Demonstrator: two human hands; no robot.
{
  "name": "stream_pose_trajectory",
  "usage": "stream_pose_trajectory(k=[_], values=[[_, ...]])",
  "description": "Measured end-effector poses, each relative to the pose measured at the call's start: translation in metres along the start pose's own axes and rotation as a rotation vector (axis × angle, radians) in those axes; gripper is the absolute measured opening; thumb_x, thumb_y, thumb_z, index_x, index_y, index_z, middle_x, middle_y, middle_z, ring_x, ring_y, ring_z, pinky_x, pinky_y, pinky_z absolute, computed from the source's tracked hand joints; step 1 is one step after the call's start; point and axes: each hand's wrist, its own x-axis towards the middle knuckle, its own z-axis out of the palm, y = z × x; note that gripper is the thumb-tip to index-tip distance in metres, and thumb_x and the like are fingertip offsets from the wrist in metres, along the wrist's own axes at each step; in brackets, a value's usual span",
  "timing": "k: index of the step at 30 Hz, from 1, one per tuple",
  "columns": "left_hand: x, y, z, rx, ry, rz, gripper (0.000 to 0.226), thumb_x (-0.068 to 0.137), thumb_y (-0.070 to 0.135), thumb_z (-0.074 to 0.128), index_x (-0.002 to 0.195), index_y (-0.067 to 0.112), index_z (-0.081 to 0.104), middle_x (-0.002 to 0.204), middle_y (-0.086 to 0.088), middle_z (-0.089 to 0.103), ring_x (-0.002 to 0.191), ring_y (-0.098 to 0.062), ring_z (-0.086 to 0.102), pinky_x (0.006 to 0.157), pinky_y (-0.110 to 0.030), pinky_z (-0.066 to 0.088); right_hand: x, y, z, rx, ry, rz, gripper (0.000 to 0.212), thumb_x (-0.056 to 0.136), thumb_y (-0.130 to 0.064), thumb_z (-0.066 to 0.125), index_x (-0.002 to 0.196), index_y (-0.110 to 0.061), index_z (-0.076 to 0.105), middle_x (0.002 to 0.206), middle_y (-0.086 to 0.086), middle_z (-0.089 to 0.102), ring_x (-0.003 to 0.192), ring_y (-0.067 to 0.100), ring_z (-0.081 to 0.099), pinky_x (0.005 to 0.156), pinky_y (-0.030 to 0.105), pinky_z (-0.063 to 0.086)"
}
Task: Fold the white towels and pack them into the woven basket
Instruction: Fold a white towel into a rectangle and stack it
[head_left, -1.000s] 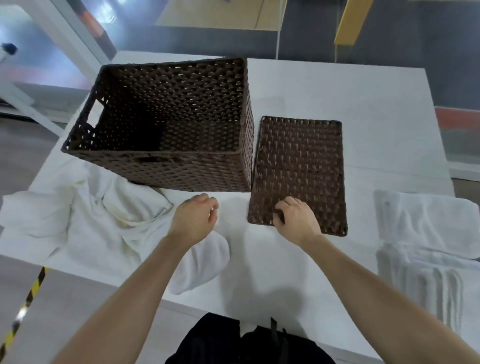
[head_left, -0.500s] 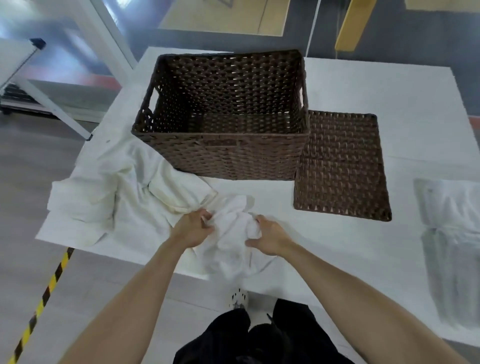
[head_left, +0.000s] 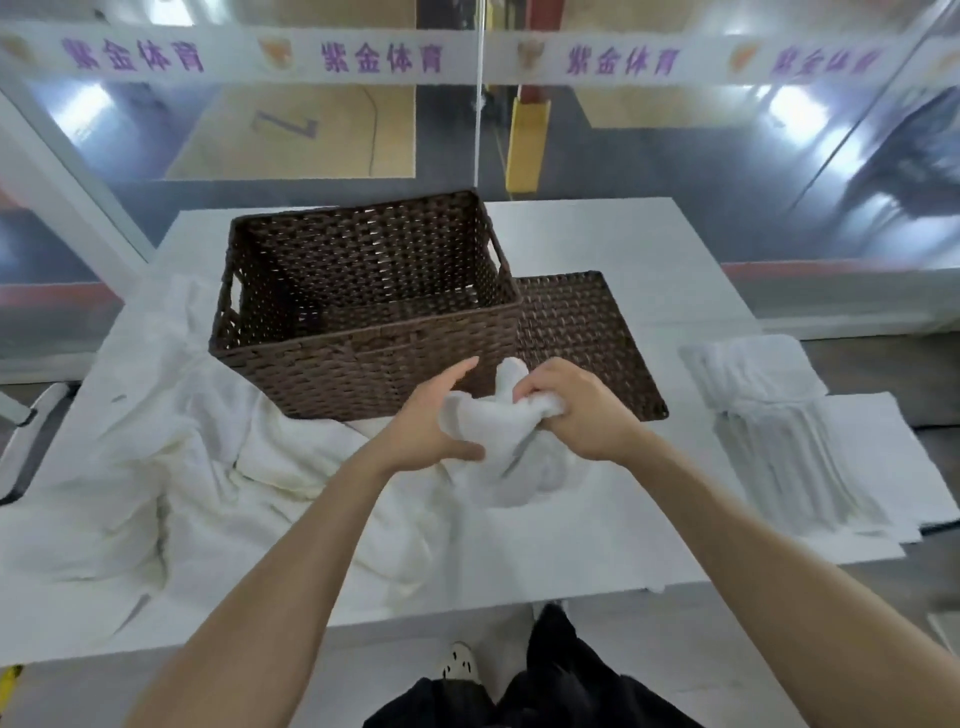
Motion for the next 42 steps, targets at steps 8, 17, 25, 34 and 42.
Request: stream_pose_trajectory(k=[8, 17, 25, 34, 42], values=[[0.051, 0.073, 0.017, -0.032, 0.116, 0.204, 0.026, 0.086, 0.030, 0.090, 0.084, 0.033, 0.064, 0.081, 0.010, 0.067, 0.071, -0.006, 0.056, 0.067, -0.029, 0.040, -0.020, 0.008, -0.088, -0.169, 0.401, 0.201, 0.050, 0.082, -0.010, 0.077, 0.126, -0.030, 0.064, 0.109, -0.010, 0.065, 0.097, 0.013, 0.059, 0.082, 0.029, 0.044], [0.059, 0.124, 0.020, -0.210, 0.036, 0.059, 0.042, 0.097, 0.043, 0.079, 0.075, 0.012, 0.060, 0.095, 0.003, 0.067, 0.086, -0.017, 0.059, 0.077, -0.033, 0.048, -0.020, 0.055, -0.158, -0.157, 0.500, 0.190, 0.027, 0.080, -0.002, 0.060, 0.094, -0.021, 0.073, 0.094, -0.003, 0.071, 0.090, 0.021, 0.065, 0.071, 0.027, 0.042], [0.092, 0.213, 0.072, 0.004, 0.119, 0.173, 0.055, 0.077, 0.043, 0.096, 0.126, 0.038, 0.071, 0.115, 0.015, 0.074, 0.107, -0.005, 0.069, 0.090, -0.030, 0.056, -0.023, 0.034, -0.200, -0.051, 0.230, -0.185, 0.039, 0.084, -0.001, 0.054, 0.094, -0.035, 0.069, 0.087, -0.015, 0.071, 0.084, 0.007, 0.065, 0.071, 0.034, 0.056], [0.113, 0.254, 0.060, 0.137, 0.629, 0.220, 0.049, 0.097, 0.013, 0.074, 0.068, 0.024, 0.037, 0.060, 0.010, 0.041, 0.058, -0.007, 0.037, 0.058, -0.032, 0.026, -0.038, 0.080, -0.241, -0.094, 0.109, 0.016, 0.034, 0.080, -0.053, 0.088, 0.093, -0.034, 0.063, 0.089, -0.011, 0.068, 0.083, 0.015, 0.062, 0.071, 0.035, 0.051], [0.152, 0.271, 0.010, -0.105, 0.922, 0.150, 0.021, 0.091, 0.021, 0.058, 0.076, 0.019, 0.043, 0.072, 0.005, 0.046, 0.069, -0.015, 0.041, 0.065, -0.036, 0.035, -0.049, 0.161, -0.262, -0.270, -0.208, 0.298, 0.030, 0.081, -0.041, 0.086, 0.089, -0.016, 0.071, 0.089, 0.004, 0.070, 0.085, 0.024, 0.065, 0.067, 0.033, 0.046]])
